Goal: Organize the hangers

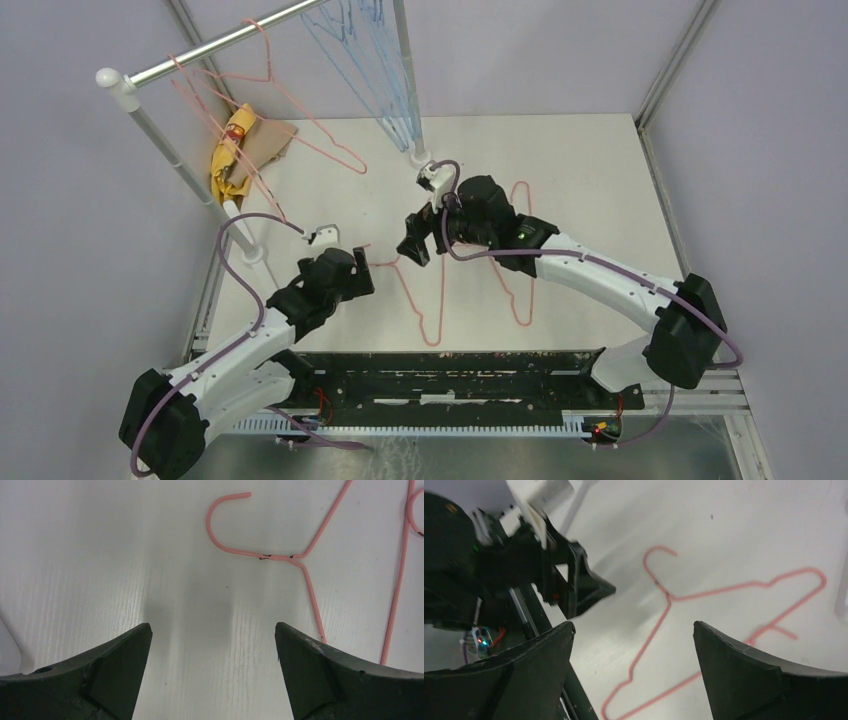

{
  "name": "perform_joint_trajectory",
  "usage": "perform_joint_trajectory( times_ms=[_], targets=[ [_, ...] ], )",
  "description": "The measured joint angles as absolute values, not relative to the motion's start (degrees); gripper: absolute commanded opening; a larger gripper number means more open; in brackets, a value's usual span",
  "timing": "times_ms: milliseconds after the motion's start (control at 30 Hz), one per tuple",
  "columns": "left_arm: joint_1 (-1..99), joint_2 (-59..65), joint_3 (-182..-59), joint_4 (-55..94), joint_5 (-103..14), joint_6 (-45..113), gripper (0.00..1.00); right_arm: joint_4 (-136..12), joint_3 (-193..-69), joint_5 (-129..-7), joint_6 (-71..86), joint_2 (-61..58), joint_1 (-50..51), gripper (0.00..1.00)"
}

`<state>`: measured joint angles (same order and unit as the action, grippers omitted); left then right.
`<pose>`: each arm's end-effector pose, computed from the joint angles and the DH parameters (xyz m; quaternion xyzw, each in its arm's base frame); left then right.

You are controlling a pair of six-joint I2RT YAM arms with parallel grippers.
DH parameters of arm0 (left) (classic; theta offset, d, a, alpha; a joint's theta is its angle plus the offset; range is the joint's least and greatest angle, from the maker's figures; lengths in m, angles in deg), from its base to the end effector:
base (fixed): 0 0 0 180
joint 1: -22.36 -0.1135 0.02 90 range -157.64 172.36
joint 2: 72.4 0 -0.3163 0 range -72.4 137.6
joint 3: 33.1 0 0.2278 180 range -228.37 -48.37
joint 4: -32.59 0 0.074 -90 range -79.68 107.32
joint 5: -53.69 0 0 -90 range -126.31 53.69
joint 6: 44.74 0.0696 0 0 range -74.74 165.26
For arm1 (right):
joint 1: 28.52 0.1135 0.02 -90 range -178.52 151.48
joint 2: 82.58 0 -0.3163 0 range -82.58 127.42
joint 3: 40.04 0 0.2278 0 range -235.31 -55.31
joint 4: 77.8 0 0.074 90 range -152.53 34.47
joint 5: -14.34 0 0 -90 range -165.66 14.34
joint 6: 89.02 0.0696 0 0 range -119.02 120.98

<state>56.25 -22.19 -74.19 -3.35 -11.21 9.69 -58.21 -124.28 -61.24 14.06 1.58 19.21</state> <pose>0.1321 -0.0532 0.2234 -0.0963 0.9007 -0.0475 0.4210 0.2219 0.2698 0.3813 -0.3104 0.7519 0.3782 0.4419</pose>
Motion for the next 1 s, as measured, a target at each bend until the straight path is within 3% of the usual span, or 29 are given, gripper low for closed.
perform_joint_trajectory(
  times_ms=[167,333,633,1000],
  targets=[
    [56.25,-21.16,-74.39,-3.24,-11.42,9.69,1.0,-50.23,-119.43,-67.3,13.53,-0.01,23.12,0.79],
    [56.25,-20.11,-75.22,-2.87,-11.73,9.69,1.0,-45.58,-119.49,-72.67,14.08,6.46,26.97,0.67],
    [56.25,-19.17,-75.59,-2.23,-13.87,9.67,1.0,-43.33,-120.5,-78.23,17.75,22.67,27.67,0.61],
    [56.25,-19.22,-75.57,-2.21,-13.92,9.67,1.0,-43.55,-125.22,-80.48,18.78,25.3,28.78,0.58]
  ],
)
